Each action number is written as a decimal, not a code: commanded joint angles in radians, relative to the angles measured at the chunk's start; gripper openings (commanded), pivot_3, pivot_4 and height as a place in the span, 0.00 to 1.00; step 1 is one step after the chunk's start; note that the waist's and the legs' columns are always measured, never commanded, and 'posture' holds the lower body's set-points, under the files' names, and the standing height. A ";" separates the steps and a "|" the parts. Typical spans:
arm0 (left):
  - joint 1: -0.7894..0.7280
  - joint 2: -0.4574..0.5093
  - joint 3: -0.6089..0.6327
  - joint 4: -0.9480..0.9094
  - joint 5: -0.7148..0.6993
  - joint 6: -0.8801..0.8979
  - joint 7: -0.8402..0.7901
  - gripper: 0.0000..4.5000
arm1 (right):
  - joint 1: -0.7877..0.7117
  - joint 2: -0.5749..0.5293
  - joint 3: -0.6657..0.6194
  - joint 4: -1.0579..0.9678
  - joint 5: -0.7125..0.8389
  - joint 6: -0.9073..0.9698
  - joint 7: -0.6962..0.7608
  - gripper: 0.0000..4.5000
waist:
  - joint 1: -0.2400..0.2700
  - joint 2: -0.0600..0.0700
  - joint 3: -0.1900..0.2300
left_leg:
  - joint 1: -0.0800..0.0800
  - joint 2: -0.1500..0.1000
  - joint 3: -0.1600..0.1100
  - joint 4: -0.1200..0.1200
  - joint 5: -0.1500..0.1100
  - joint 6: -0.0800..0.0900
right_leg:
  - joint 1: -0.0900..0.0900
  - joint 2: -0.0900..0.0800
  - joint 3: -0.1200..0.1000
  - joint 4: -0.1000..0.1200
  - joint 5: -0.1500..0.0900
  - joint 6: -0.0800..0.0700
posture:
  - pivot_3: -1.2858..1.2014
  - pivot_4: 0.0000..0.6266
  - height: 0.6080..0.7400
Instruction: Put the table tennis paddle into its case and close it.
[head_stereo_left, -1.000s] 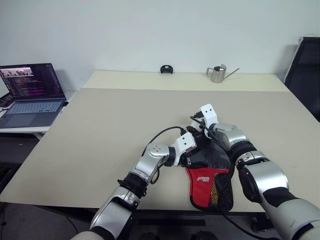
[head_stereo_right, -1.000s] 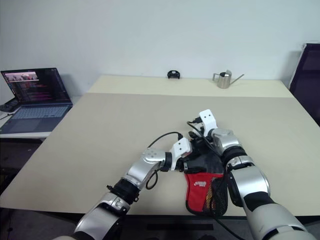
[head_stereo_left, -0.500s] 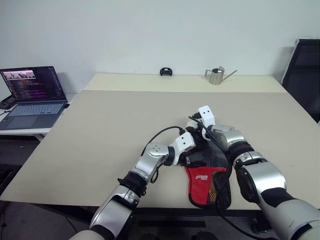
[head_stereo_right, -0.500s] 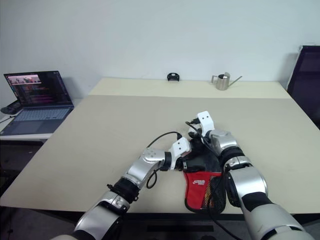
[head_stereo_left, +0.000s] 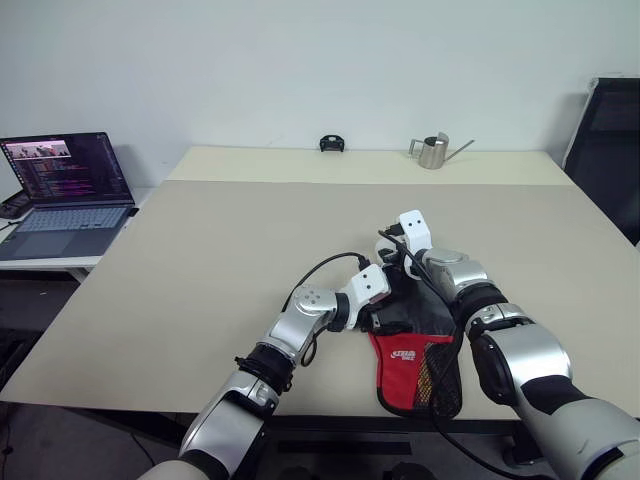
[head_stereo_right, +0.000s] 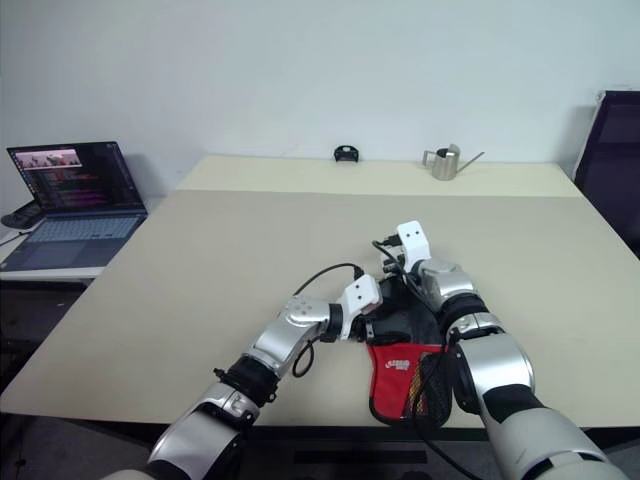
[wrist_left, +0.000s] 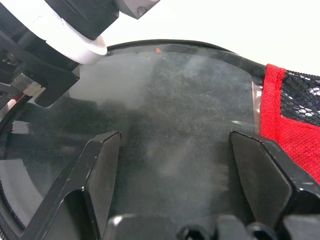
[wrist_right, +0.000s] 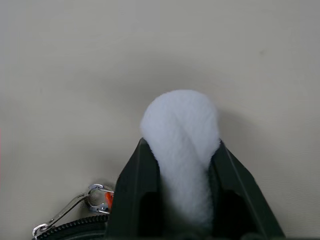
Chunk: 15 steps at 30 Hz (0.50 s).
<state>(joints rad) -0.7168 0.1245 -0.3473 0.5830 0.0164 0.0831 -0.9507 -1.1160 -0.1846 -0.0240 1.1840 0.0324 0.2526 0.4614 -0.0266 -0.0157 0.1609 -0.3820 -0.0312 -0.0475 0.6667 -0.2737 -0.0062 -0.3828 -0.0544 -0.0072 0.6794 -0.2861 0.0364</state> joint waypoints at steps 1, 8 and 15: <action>0.033 0.007 -0.050 0.054 0.054 0.015 0.002 0.84 | -0.033 -0.009 -0.015 -0.017 0.005 -0.012 0.003 0.14 | 0.000 0.000 0.000 | 0.000 0.000 0.000 0.000 0.000 0.000 | 0.000 0.000 0.000 0.000 0.000 0.000 | 0.52 0.24 1.00; 0.033 0.005 -0.052 0.083 0.057 0.002 -0.002 0.84 | -0.036 -0.056 -0.024 -0.033 0.002 -0.011 -0.006 0.14 | 0.000 0.000 0.000 | 0.000 0.000 0.000 0.000 0.000 0.000 | 0.000 0.000 0.000 0.000 0.000 0.000 | 0.52 0.24 1.00; 0.030 -0.002 -0.049 0.133 0.052 -0.018 -0.019 0.84 | -0.029 -0.144 -0.041 -0.090 0.011 0.006 -0.010 0.14 | 0.004 0.000 0.000 | 0.000 -0.001 -0.001 0.000 0.000 0.000 | 0.002 0.000 -0.001 -0.001 0.000 0.000 | 0.52 0.24 1.00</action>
<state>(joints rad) -0.7291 0.1133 -0.3471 0.6299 0.0139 0.0437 -0.9642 -1.1159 -0.2871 -0.0358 1.1530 0.0311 0.2616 0.4585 -0.0224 -0.0158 0.1609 -0.3820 -0.0319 -0.0485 0.6665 -0.2737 -0.0060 -0.3809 -0.0549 -0.0084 0.6777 -0.2861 0.0364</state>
